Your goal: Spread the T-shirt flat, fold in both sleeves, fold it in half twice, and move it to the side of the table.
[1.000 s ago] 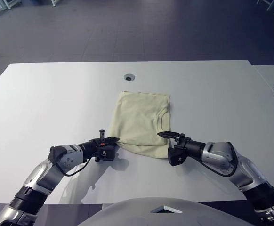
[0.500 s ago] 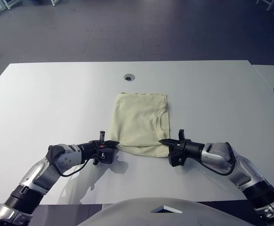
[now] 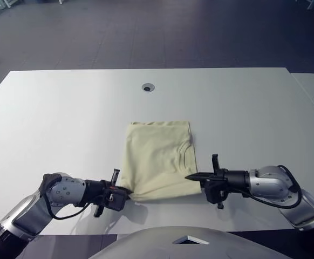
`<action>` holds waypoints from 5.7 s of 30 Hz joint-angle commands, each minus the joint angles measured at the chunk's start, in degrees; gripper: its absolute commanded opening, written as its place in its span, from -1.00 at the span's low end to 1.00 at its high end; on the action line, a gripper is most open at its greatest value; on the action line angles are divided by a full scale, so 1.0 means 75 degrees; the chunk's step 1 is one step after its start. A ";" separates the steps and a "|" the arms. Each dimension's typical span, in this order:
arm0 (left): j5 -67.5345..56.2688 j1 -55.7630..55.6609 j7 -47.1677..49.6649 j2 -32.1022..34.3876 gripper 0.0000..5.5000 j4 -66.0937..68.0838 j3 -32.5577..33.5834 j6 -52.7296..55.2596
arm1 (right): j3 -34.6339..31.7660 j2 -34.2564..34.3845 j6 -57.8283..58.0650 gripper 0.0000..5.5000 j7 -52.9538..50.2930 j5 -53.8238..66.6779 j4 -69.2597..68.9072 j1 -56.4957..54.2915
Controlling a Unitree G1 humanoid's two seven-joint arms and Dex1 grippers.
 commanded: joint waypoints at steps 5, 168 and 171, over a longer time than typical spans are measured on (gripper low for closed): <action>-0.2456 -0.0862 -0.0834 0.0110 -0.97 -0.0833 0.0583 0.2801 | -0.0281 -0.0588 0.2650 -0.99 0.1136 0.2431 -0.0867 0.0529; -0.0473 -0.4433 0.7893 -0.6725 0.96 0.0143 0.3718 0.6148 | -0.3041 0.4821 0.7158 0.96 -0.7533 0.1701 0.0091 -0.3218; -0.0524 -0.4679 0.7826 -0.6552 0.96 -0.0146 0.3668 0.6648 | -0.3076 0.4942 0.7998 0.96 -0.7709 0.1651 -0.0468 -0.3211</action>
